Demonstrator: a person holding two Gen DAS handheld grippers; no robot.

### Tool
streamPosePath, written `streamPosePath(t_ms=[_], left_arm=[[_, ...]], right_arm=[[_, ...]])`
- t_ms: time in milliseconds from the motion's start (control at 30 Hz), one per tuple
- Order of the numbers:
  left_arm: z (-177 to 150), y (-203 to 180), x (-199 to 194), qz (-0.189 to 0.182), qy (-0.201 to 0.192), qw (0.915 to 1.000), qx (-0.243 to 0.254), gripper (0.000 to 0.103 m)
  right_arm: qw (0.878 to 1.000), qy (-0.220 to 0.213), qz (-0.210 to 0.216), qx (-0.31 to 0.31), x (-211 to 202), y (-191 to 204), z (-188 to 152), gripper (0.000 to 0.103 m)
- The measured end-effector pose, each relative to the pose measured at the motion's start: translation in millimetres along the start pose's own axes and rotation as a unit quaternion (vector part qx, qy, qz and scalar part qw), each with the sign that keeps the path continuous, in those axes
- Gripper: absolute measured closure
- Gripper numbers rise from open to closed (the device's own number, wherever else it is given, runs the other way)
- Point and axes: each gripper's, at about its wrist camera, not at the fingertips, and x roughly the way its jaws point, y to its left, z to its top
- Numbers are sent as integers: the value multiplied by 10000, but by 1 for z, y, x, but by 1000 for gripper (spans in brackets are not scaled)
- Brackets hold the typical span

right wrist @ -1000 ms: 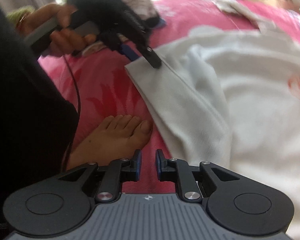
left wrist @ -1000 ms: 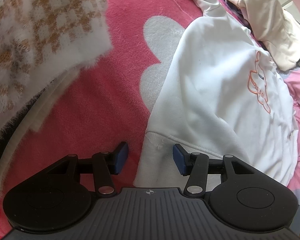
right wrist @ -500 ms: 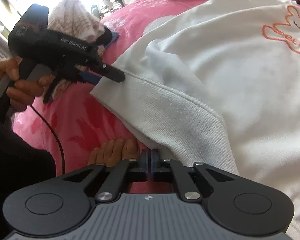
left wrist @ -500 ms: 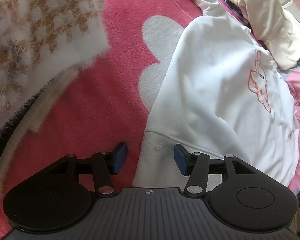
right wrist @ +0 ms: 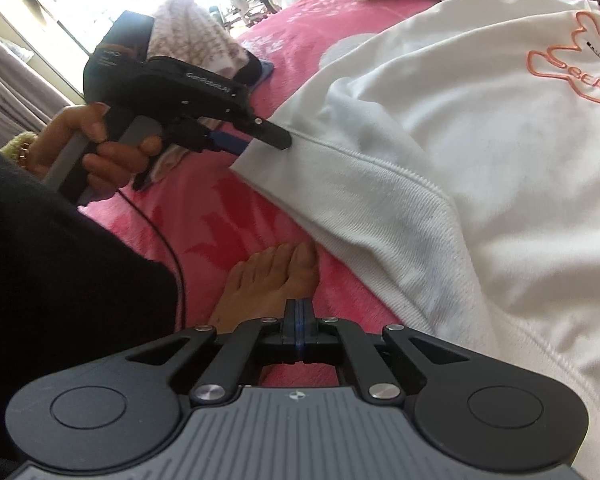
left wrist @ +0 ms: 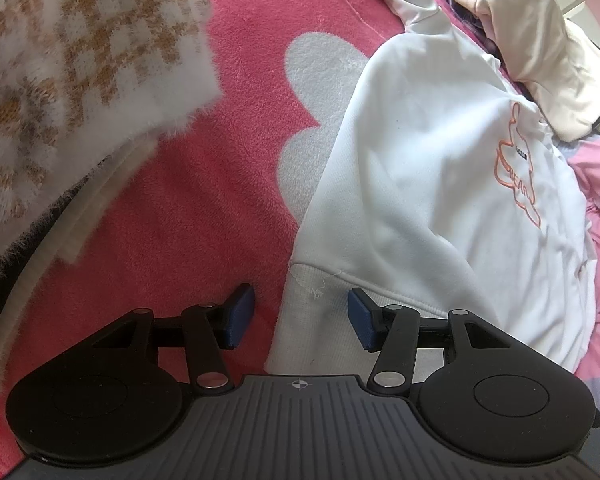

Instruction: Fold clothes

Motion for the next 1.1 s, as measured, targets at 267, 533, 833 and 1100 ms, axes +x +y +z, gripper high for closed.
streamPosePath(t_ms=[267,533,833,1100], left_arm=[[4,4,-1,-44,16,10000,8,51],[3,4,-1,-68,-7,10000,-3,51],[6,7,-3,-50,24,10000,24,51],[6,9,-3,-96,23,9999,-21,51]], right_arm=[[9991,327,246,-149,-20,13,-12,103],[9975,607,340,-149,-49,25,-30,103],[9975,-117,-123,690,-39,0,-3,89],[9748,-320,-180,2200,11,-32,10,72]])
